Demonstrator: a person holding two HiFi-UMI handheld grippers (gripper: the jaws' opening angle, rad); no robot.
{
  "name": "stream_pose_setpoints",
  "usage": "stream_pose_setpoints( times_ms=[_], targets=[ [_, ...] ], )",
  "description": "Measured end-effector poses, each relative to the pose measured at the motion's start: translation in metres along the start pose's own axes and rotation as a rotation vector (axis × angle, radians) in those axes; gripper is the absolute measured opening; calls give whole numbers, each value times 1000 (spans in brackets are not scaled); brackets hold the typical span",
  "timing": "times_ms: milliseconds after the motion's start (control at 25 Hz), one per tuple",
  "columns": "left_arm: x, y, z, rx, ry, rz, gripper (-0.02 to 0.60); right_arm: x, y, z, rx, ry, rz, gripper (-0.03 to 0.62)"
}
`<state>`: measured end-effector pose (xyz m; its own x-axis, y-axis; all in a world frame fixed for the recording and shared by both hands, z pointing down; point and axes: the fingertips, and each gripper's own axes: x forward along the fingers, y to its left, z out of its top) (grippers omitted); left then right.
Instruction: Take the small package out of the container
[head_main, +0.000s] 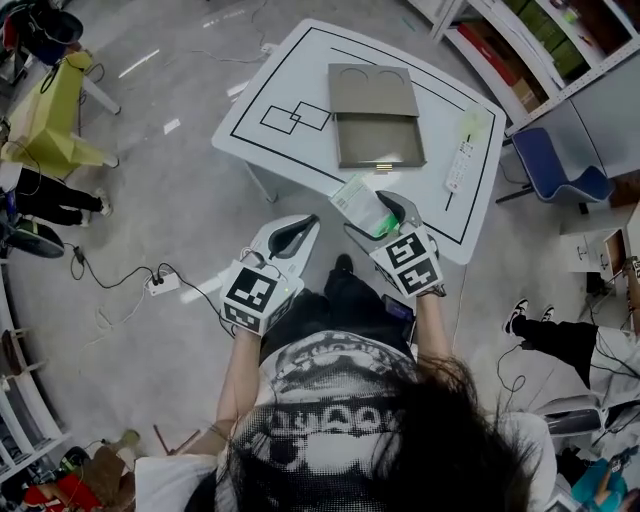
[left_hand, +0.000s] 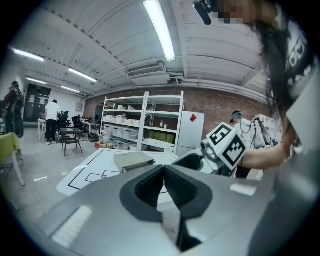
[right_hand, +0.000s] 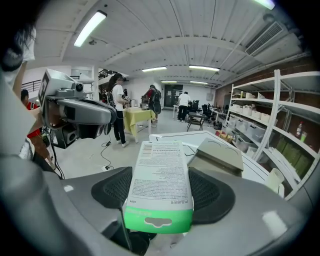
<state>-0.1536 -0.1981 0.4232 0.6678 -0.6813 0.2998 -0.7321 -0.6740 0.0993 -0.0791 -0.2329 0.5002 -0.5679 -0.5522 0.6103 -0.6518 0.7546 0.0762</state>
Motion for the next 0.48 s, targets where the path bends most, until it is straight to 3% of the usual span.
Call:
stream_pose_setpoints(
  times_ms=[480],
  targets=[
    [-60, -29, -31, -23, -4, -3, 0, -28, 73, -9, 15, -15, 8, 362]
  ],
)
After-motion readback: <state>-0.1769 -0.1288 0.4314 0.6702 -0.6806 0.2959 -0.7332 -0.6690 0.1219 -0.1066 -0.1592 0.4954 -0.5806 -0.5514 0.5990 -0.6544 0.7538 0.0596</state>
